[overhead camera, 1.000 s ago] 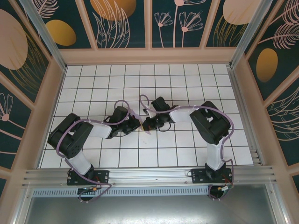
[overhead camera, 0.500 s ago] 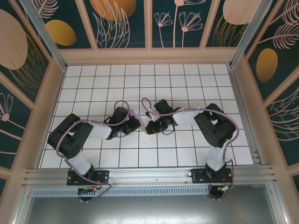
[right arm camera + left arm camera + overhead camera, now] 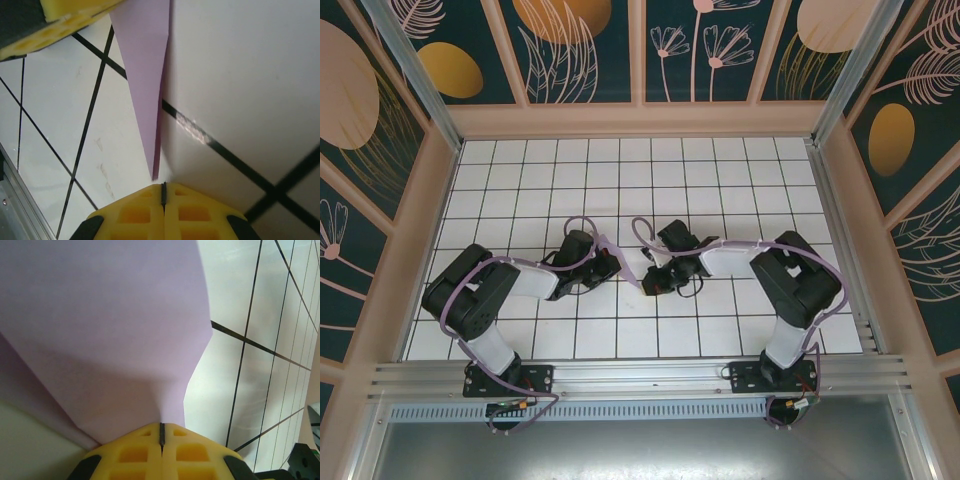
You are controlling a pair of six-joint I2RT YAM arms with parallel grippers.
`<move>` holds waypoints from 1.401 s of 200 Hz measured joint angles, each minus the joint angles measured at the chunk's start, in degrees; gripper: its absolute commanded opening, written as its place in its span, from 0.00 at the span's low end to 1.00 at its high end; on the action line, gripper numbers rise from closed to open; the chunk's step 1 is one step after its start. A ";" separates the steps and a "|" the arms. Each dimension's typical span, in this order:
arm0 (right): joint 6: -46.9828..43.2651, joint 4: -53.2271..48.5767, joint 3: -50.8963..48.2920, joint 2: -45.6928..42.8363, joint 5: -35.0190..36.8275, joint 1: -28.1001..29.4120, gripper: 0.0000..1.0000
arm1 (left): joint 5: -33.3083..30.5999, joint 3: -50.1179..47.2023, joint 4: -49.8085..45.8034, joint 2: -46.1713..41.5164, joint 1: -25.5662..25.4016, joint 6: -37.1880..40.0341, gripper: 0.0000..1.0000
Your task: Fold a paper plane with a square sheet of paper (pick it up from the middle)
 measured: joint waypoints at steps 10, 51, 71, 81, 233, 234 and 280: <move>0.17 -0.48 0.02 -1.29 0.15 0.00 0.00 | 0.02 -0.02 0.09 0.00 0.00 0.02 0.00; 1.51 1.07 4.22 -2.21 -0.04 0.11 0.00 | -0.92 -0.15 -1.22 -1.05 0.11 0.50 0.00; 1.95 2.78 7.91 1.70 -0.15 0.48 0.00 | -1.16 -0.15 -1.60 -1.27 0.11 0.83 0.00; 2.36 3.58 9.44 4.24 -0.13 0.83 0.00 | -1.22 -0.15 -1.64 -1.29 0.11 0.96 0.00; 2.78 4.46 10.27 10.14 0.13 1.40 0.00 | -3.26 5.11 -7.74 -4.26 0.50 9.29 0.20; 2.78 4.46 10.27 10.14 0.13 1.40 0.00 | -3.23 5.14 -7.74 -4.20 0.50 9.29 0.20; 2.78 4.48 10.27 10.27 0.13 1.40 0.00 | -3.82 5.16 -7.80 -0.70 0.50 9.25 0.14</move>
